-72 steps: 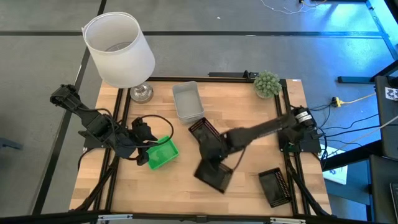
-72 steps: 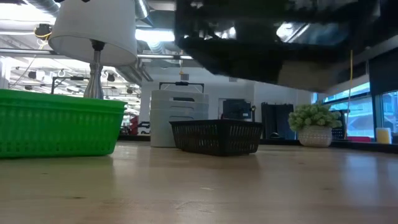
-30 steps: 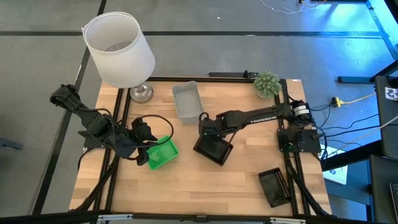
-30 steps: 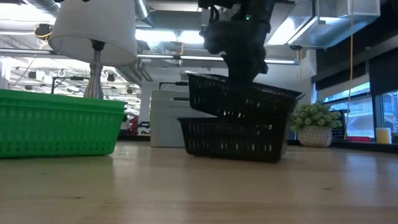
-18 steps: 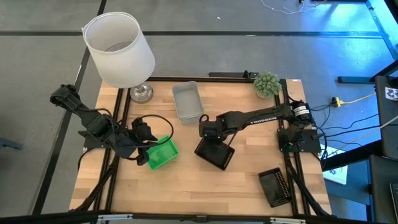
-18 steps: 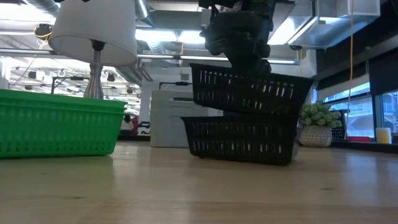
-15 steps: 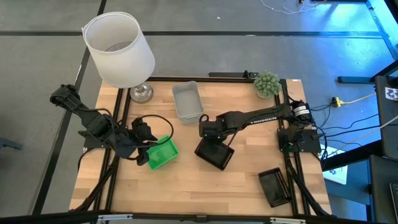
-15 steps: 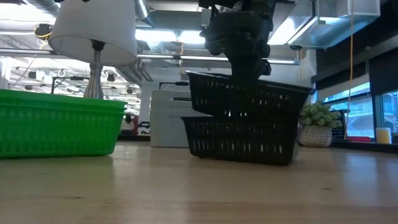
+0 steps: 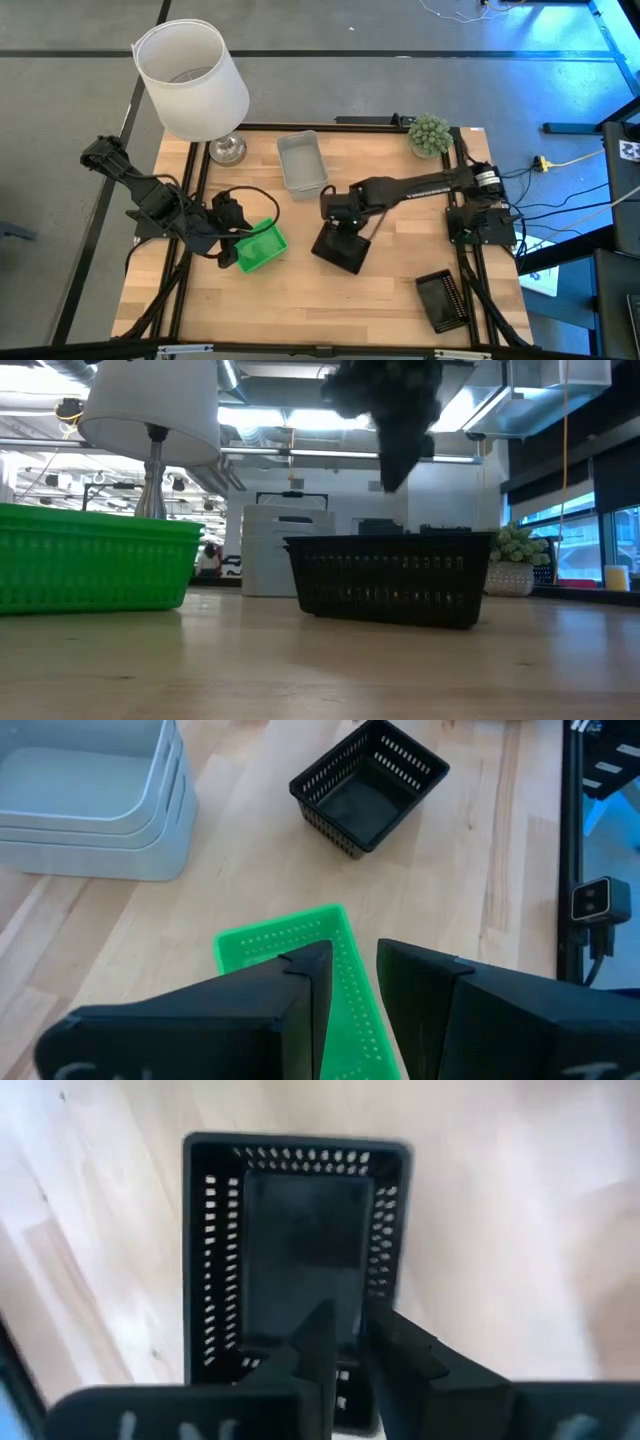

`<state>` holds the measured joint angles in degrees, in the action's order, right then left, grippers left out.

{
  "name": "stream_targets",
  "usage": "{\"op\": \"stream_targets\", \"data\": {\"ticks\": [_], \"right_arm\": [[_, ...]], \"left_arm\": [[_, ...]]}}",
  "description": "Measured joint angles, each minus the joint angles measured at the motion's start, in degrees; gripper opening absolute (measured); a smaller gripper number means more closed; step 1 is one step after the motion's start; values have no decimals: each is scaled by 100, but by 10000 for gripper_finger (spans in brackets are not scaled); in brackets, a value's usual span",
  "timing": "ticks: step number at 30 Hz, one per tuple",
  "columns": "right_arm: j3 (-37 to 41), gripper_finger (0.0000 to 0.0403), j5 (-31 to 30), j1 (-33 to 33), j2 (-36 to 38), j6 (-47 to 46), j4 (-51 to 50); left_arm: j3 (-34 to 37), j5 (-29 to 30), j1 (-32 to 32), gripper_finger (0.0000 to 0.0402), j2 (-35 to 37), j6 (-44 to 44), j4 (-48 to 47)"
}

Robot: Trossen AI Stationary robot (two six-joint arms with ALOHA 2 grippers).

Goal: Stack baskets by color
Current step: Stack the right black bin on the top black bins

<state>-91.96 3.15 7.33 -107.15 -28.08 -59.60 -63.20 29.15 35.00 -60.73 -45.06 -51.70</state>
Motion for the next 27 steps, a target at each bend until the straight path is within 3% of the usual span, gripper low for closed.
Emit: {"op": "stream_targets", "data": {"ticks": [6,12,17,27], "right_arm": [[-227,54,-1385,875,776,-499,-996],[50,54,-1804,1714,1414,-1230,-1679],[751,54,-1415,2370,1789,-1580,-1885],[2531,46,115,3114,2089,-520,-1249]], "left_arm": [[0,-15,0,74,2,2,15],[0,-20,0,74,1,20,17],[0,-20,0,74,2,20,20],[0,-15,0,74,2,15,47]]}}
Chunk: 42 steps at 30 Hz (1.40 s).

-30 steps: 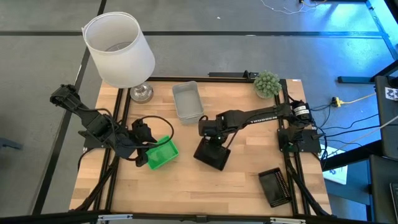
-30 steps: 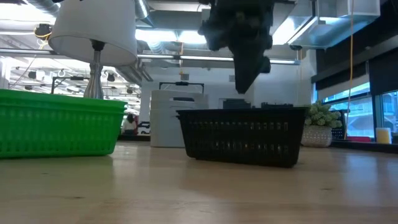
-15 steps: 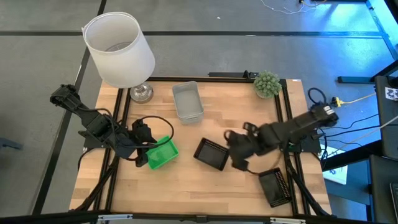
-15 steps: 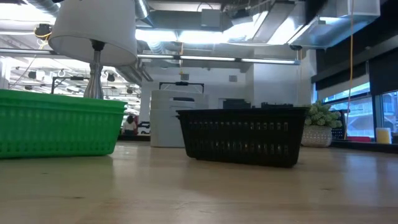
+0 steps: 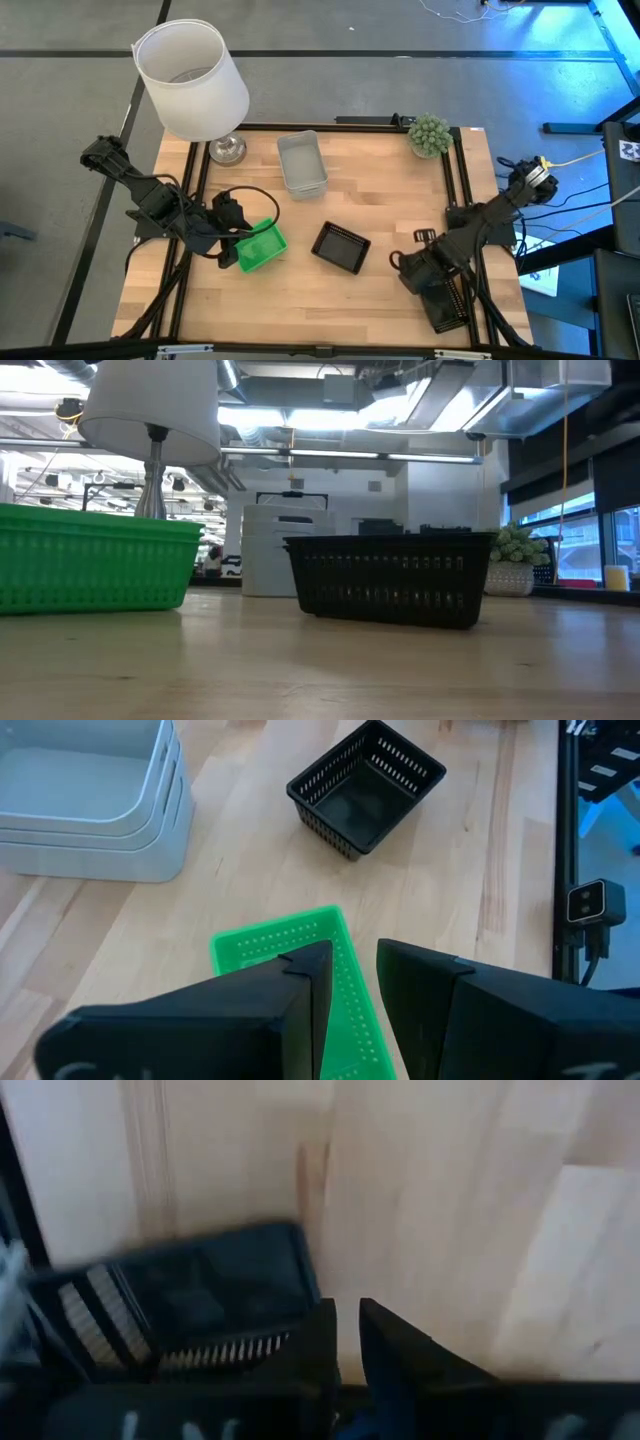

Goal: Stack baskets by color
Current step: Stack the right black bin on the top black bins

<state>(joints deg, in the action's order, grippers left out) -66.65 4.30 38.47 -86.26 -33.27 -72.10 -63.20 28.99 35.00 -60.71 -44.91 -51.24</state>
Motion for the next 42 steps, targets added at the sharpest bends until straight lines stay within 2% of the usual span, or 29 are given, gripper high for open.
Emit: {"op": "stream_targets", "data": {"ticks": [8,11,20,24,27,36,42], "right_arm": [[603,6,142,123,12,79,845],[629,5,144,121,12,54,863],[629,32,167,-31,12,-68,878],[629,48,230,-96,12,59,907],[629,64,321,-98,12,65,901],[629,120,337,1,12,457,916],[1006,122,345,153,12,526,1454]], "left_arm": [[0,5,-100,74,0,-142,3],[0,7,-173,74,0,-146,2],[0,4,-338,74,0,-144,2],[0,-264,-337,74,0,-102,-1],[0,-437,-334,74,0,-103,2],[0,-448,-334,74,0,-57,24],[0,-448,-334,74,0,-55,87]]}}
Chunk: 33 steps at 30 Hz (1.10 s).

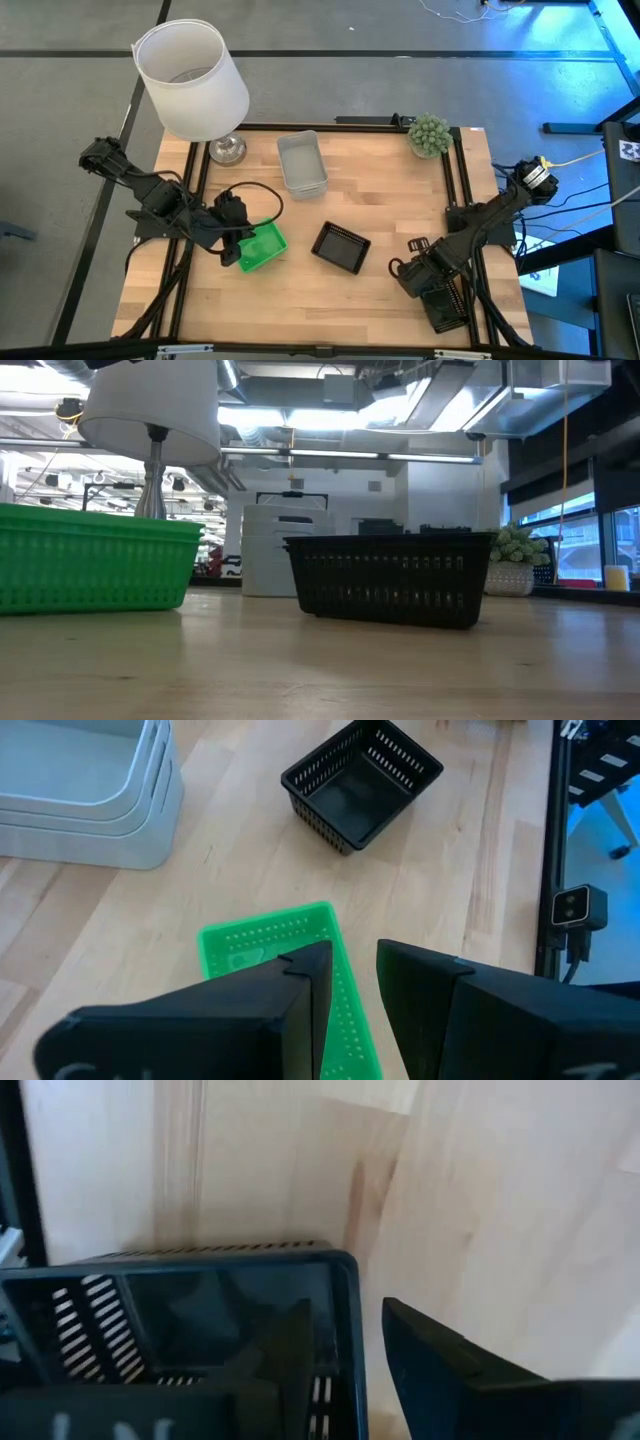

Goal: Stack baskets by color
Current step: Stack the right black bin on the top black bins

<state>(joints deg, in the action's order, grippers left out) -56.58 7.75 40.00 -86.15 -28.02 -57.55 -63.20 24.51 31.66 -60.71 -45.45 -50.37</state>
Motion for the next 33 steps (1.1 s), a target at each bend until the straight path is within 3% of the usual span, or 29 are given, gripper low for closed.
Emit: {"op": "stream_targets", "data": {"ticks": [12,15,18,22,26,33], "right_arm": [[1115,117,105,35,0,-99,1050],[1281,83,141,-64,0,-442,1294],[1240,21,425,-298,-2,-666,1318],[905,6,940,-636,-2,-748,1285],[175,3,992,-961,-4,-94,983],[-1486,2,315,-1772,-4,1995,-189]], "left_arm": [[0,0,0,74,0,-66,68],[0,0,0,74,0,-66,128],[0,0,0,74,0,-67,207],[0,-4,0,74,0,-63,297],[0,-21,0,74,0,-44,308],[0,-162,2,74,0,164,310]]}}
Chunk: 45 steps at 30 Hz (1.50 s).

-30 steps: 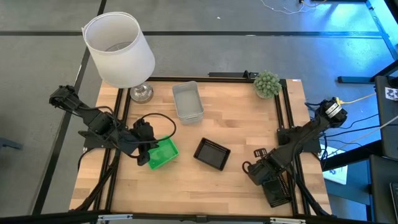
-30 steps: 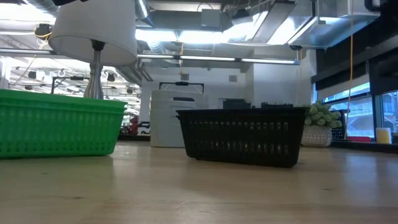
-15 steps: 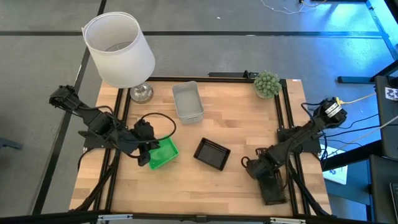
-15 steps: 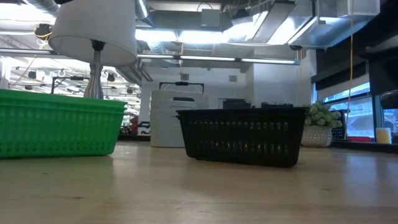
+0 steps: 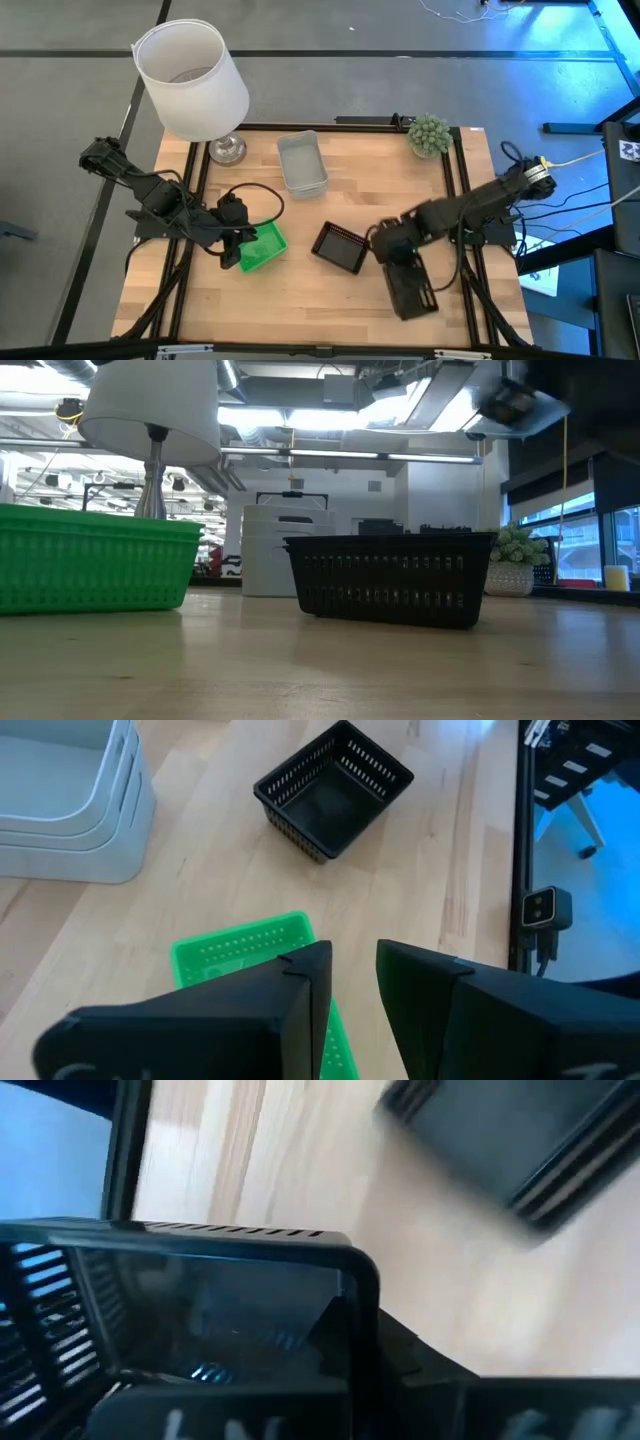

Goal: Stack baskets by color
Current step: Stack the right black bin on the top black bins

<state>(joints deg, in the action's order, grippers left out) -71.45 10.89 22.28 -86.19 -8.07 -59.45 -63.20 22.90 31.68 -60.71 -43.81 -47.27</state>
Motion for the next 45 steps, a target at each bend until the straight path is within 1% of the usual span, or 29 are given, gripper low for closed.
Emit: {"op": "stream_targets", "data": {"ticks": [2,5,8,13,16,19,22,27,31,35,38,45], "right_arm": [[-422,2,-218,-294,0,819,-100],[-1014,1,-473,-753,-118,1789,-96],[-1515,1,-567,-1147,-404,2778,-162],[-2318,1,-512,-1640,-1036,4057,-178],[-2765,0,-296,-1821,-1506,4618,-127],[-3106,0,-7,-1897,-2019,4964,-26],[-3277,0,127,-1929,-2483,5278,-90],[-3288,0,127,-1950,-2928,5530,-36],[-3291,0,134,-1945,-3030,5889,-33],[-3236,0,141,-1956,-3051,5998,-82],[-3234,0,273,-1961,-3051,6104,-201],[-3230,2,278,-1954,-3051,6404,-200]], "left_arm": [[0,0,0,74,0,1,0],[0,-2,0,74,0,-22,2],[0,-2,0,74,-1,-46,17],[0,2,0,74,-1,-79,29],[0,24,0,74,-2,-120,28],[0,59,-2,74,-2,-267,27],[0,122,-2,74,-2,-398,31],[0,328,-2,74,-2,-408,33],[0,356,-1,74,-2,-409,37],[0,358,-2,74,-2,-408,37],[0,361,-2,74,-2,-407,35],[0,369,-2,74,-2,-408,35]]}}
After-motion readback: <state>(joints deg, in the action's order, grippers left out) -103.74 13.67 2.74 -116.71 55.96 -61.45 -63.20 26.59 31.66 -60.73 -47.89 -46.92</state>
